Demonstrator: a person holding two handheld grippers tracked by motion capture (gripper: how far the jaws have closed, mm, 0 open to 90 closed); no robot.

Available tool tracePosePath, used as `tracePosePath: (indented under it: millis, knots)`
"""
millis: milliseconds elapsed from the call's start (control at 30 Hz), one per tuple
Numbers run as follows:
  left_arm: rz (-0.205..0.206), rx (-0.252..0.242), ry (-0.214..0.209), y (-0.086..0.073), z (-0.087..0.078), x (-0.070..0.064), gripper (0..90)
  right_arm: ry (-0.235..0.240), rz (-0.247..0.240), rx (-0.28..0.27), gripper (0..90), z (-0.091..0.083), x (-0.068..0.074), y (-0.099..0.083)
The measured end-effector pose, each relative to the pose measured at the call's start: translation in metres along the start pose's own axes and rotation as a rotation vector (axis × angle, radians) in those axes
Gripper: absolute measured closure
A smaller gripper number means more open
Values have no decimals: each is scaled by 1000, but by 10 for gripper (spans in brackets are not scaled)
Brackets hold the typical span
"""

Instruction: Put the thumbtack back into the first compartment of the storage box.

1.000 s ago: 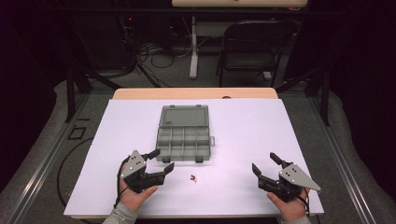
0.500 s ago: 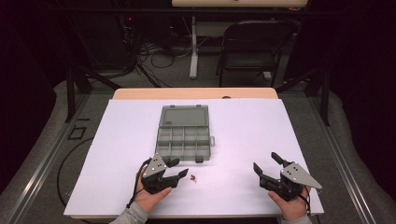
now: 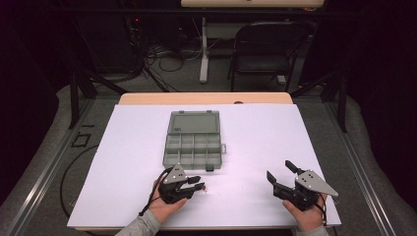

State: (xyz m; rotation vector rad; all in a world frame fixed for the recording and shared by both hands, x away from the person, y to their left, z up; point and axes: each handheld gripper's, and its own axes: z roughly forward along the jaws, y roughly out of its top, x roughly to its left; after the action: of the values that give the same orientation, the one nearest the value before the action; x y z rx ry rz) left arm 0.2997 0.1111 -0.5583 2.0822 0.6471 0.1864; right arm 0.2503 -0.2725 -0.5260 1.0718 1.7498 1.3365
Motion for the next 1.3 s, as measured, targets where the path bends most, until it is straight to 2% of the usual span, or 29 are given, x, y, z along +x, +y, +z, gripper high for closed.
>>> tracePosePath:
  millis: [167,267,333,400,967,1167,1300]
  knots:
    - [-12,23,-7,0,4,4,753,4,4,2,248,0,-1,0]
    - [-3,42,-18,0,6,3,772,11,8,2,248,1,-1,-1]
    - [17,53,-32,0,7,3,776,11,9,2,248,1,-2,-1]
    - [10,57,-41,0,8,3,794,9,12,-1,248,1,-2,-1]
    - [35,106,-63,0,14,1,820,16,18,2,248,1,-3,-1]
    - [66,131,-54,0,15,-3,833,15,17,3,248,1,-3,-1]
    - [64,129,-50,0,16,-3,845,15,18,3,248,1,-3,-1]
